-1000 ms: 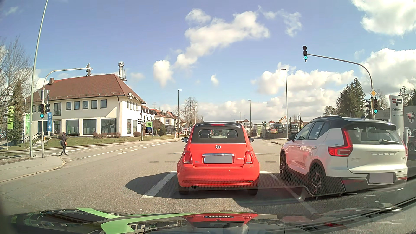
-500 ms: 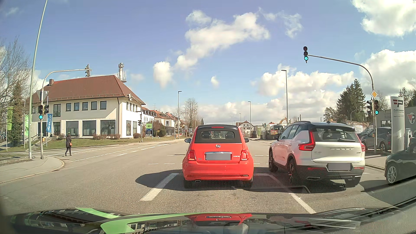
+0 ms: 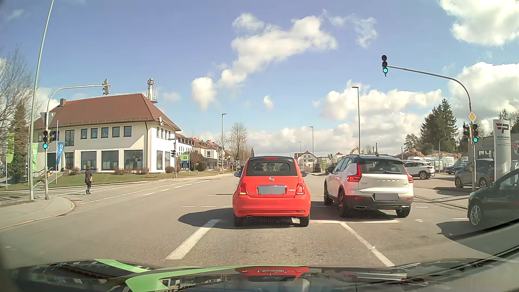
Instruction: Follow the waypoints while adhering to traffic rules and regulations
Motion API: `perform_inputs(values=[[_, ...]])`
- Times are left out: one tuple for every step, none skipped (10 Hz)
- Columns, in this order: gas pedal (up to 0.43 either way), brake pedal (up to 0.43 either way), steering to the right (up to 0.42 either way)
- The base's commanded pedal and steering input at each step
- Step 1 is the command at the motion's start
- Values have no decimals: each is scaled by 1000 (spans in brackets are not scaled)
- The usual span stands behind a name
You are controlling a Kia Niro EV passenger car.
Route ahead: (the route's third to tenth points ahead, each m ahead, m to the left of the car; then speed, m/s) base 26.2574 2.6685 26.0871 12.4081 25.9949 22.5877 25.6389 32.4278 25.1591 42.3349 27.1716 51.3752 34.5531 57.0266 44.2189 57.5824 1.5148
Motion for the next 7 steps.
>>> perform_inputs(values=[[319, 0, 0], [319, 0, 0], [319, 0, 0], [311, 0, 0], [287, 0, 0], [280, 0, 0], [268, 0, 0]])
